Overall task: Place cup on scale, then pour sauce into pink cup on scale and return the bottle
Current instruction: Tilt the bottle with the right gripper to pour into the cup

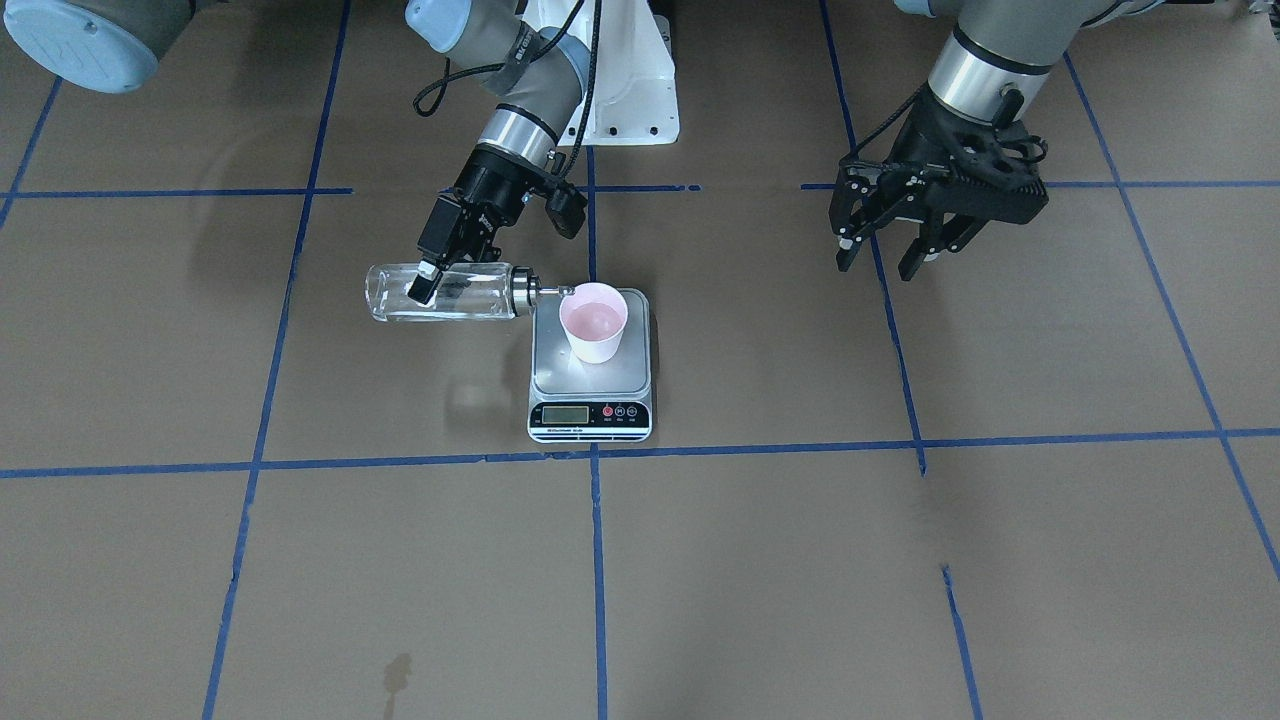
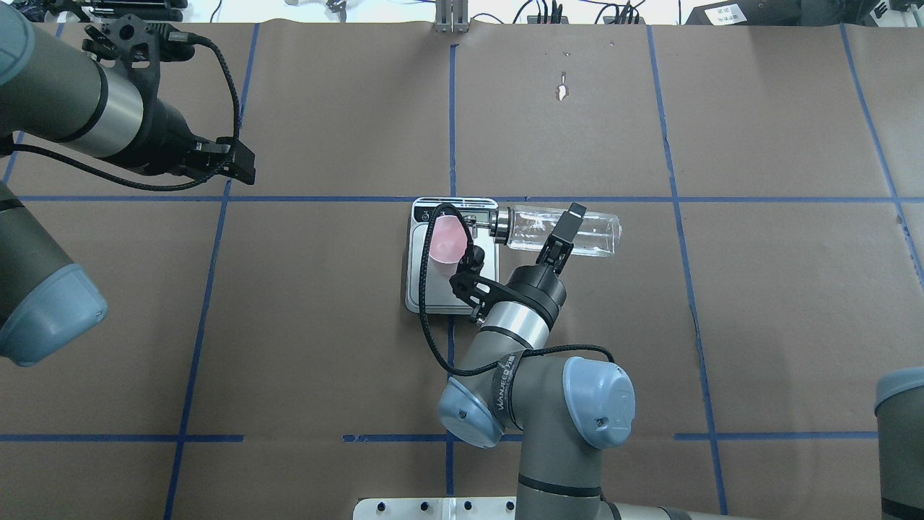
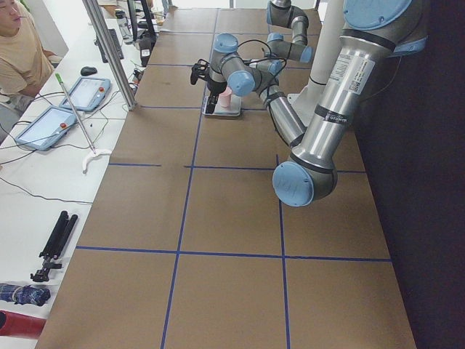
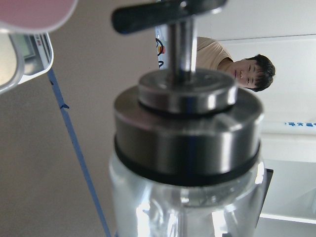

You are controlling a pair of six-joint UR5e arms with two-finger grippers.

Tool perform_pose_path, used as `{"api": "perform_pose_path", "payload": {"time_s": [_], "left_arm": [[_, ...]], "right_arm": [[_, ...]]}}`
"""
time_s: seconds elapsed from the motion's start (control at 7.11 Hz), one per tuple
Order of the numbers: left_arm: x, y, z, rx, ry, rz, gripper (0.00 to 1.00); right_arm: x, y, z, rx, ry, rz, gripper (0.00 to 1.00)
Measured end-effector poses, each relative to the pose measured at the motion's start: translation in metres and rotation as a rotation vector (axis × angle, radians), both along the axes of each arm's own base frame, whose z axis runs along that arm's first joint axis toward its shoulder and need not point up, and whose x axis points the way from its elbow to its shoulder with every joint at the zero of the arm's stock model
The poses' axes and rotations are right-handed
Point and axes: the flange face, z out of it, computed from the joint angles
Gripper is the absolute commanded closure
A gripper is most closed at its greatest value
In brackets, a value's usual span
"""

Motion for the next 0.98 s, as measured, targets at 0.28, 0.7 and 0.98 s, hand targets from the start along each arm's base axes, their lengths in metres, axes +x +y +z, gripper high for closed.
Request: {"api": "perform_pose_path", "payload": {"time_s": [0.28,0.7,0.98], "left_arm": [[-0.001,0.001,-0.001,0.001,0.003,-0.001,0.32],[-0.004,0.004,-0.006,0.002,0.014,0.001,0.31],[-0.005,0.007,-0.008,0.000,0.024,0.009,0.31]], "right_arm": [[-0.007,-0.005,0.000,0.010,0.055,0.004,1.00],[-0.008,-0.012,-0.001,0.022,0.164,0.008,1.00],[-0.006,-0.013,0.000,0.012,0.235,0.007,1.00]]}}
